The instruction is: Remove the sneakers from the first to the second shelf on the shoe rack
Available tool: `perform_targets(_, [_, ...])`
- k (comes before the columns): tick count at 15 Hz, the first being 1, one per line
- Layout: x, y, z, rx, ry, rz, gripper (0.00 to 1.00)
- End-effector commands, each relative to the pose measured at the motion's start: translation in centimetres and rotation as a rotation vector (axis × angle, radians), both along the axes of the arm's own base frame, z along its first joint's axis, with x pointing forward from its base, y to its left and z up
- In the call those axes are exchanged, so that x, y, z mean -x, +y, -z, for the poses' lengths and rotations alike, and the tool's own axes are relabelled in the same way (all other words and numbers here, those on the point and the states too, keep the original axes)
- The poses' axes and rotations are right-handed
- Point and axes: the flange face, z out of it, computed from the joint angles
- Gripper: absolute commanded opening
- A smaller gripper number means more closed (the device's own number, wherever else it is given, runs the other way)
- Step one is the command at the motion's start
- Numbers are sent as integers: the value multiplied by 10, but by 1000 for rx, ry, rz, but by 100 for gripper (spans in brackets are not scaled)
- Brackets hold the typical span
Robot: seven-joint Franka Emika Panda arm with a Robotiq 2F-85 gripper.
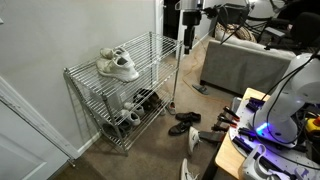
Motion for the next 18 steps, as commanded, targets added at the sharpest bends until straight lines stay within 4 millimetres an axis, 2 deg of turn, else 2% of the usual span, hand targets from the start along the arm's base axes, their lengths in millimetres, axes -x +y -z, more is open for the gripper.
perform_targets(1, [-66, 50, 24, 8, -22, -94, 100])
perform_targets(4, [-119, 74, 38, -8, -71, -126, 100])
perform_targets(9, [-198, 81, 41, -38, -263, -81, 100])
perform_targets(13, [-235, 93, 44, -84, -434, -75, 100])
perform_targets(18, [-257, 108, 70, -92, -543, -103, 100])
